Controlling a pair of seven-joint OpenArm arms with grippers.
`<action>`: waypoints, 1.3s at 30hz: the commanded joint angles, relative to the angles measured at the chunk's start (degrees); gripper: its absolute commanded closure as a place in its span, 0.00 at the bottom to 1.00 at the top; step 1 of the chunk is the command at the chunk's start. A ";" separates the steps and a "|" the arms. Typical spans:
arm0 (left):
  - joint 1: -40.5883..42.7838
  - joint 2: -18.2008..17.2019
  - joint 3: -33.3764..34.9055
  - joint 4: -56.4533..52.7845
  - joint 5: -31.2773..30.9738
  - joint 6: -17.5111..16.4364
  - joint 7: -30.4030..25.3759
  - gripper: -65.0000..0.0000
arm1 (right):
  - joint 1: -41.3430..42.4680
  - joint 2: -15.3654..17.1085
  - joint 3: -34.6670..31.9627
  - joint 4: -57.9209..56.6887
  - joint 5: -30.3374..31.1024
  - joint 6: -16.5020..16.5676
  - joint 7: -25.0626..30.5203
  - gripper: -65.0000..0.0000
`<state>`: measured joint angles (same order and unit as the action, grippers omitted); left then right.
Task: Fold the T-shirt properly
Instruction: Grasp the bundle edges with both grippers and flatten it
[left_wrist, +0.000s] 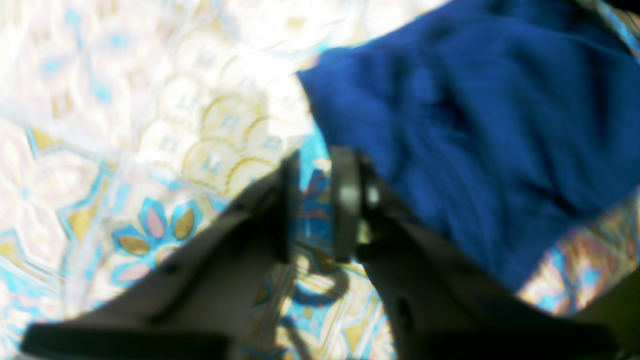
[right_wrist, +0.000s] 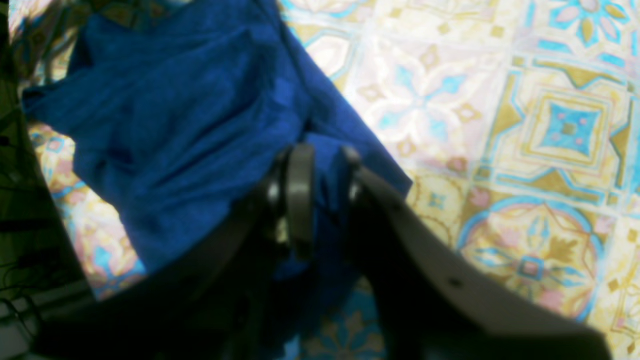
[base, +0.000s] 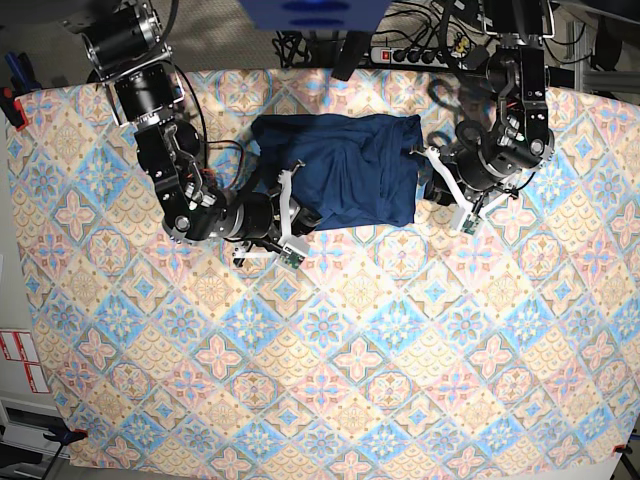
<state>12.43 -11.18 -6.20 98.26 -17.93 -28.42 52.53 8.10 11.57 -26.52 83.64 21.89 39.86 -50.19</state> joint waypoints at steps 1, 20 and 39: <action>-0.87 0.15 0.26 0.07 -1.10 -0.28 -0.88 0.74 | 1.26 0.16 0.19 1.07 1.01 0.14 1.10 0.87; -5.88 2.34 8.17 -8.37 -1.01 -0.54 -1.24 0.79 | 0.47 0.16 0.37 1.07 1.01 0.14 1.18 0.88; 0.10 0.23 -1.41 6.05 -1.10 -0.37 -1.41 1.00 | 0.39 0.16 0.28 1.07 1.01 0.14 1.10 0.88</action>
<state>13.19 -10.52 -7.51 104.01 -18.06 -28.58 52.21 7.40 11.62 -26.50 83.64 22.04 39.86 -50.24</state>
